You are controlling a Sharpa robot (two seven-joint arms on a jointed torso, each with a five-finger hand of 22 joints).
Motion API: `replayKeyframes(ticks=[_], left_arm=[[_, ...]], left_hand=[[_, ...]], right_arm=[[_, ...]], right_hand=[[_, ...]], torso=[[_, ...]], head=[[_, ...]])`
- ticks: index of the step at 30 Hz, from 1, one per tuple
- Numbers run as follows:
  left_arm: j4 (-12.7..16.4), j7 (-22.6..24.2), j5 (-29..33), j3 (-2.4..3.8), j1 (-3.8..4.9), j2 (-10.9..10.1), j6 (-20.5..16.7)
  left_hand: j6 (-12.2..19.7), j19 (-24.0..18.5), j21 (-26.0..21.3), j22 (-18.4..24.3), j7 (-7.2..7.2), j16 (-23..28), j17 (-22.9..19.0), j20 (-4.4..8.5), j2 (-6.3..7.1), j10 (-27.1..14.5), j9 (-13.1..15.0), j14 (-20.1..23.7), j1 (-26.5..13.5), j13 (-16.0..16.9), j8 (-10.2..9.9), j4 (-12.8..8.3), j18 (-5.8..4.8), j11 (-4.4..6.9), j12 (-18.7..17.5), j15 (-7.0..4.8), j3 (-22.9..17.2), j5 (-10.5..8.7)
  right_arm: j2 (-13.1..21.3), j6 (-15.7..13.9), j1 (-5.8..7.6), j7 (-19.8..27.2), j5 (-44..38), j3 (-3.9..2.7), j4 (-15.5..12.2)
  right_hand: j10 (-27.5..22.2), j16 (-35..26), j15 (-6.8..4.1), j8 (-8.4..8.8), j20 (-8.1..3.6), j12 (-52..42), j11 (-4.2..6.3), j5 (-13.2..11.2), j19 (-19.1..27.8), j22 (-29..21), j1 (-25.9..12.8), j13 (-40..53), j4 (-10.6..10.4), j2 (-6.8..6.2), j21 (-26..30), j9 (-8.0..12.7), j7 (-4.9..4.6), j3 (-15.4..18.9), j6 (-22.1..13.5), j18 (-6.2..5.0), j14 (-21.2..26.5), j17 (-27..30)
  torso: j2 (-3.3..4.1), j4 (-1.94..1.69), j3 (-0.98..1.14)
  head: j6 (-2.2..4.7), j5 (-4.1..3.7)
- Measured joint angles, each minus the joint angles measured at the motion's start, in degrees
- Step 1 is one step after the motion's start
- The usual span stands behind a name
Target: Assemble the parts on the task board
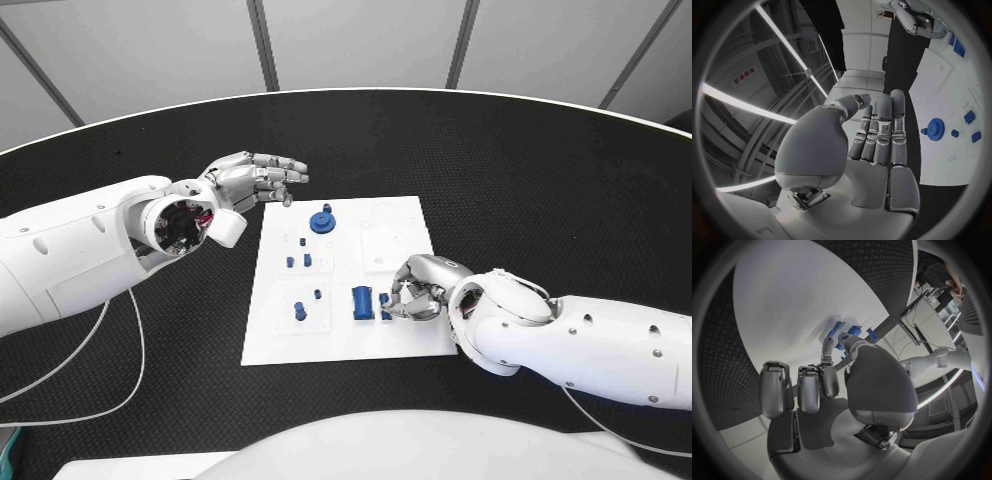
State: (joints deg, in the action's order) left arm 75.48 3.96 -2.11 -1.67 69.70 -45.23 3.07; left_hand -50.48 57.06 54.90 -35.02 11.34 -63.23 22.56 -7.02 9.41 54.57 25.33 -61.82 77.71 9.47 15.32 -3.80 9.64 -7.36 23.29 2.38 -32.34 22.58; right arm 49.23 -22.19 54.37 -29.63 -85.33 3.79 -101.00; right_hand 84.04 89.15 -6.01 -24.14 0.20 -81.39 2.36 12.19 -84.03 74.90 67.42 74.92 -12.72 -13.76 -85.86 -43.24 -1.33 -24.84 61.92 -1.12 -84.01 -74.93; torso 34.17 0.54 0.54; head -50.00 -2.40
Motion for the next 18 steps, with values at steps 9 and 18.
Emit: replayKeyframes(ticks=[9, 18], left_arm=[[-0.5, 1.14, 0.47, -0.01, -0.04, 0.48, -0.52], [-2.26, 5.54, 3.48, -0.03, -0.87, 1.39, -3.12]], left_hand=[[0.0, -0.17, 0.0, 0.01, 0.0, 0.0, -0.05, -0.16, -0.26, -0.21, 0.0, 0.01, -0.26, -0.04, 0.0, 0.21, 0.0, -0.21, 0.22, 0.01, 0.21, 0.0], [0.14, -2.42, -2.54, 1.57, 0.14, 1.37, -0.98, -0.79, -0.26, -0.21, 0.0, 3.66, -1.39, -0.11, 0.0, 1.87, 0.0, -0.21, 0.56, 0.6, 1.87, -0.62]], right_arm=[[2.32, -7.87, 0.4, 16.22, 10.68, -0.06, 0.36], [0.74, -8.29, 5.2, 36.77, 37.35, -0.09, 10.14]], right_hand=[[-0.99, -4.48, 1.37, 3.61, 0.98, 9.84, -1.83, 2.12, -0.03, 0.0, 0.17, -0.01, -2.48, -0.18, 11.4, 2.26, -2.52, 2.68, -4.39, -1.2, 0.06, 0.01], [-10.03, -17.85, 3.14, 8.59, 2.74, 31.22, -3.62, 4.22, 2.81, -0.21, 6.4, -4.98, -1.26, 0.68, 38.57, 5.54, -4.59, 2.52, -7.48, -5.42, 0.37, 6.92]], torso=[[-0.34, 0.36, -0.25], [-1.62, 1.3, -0.98]], head=[[0.0, -0.01], [1.37, 1.18]])
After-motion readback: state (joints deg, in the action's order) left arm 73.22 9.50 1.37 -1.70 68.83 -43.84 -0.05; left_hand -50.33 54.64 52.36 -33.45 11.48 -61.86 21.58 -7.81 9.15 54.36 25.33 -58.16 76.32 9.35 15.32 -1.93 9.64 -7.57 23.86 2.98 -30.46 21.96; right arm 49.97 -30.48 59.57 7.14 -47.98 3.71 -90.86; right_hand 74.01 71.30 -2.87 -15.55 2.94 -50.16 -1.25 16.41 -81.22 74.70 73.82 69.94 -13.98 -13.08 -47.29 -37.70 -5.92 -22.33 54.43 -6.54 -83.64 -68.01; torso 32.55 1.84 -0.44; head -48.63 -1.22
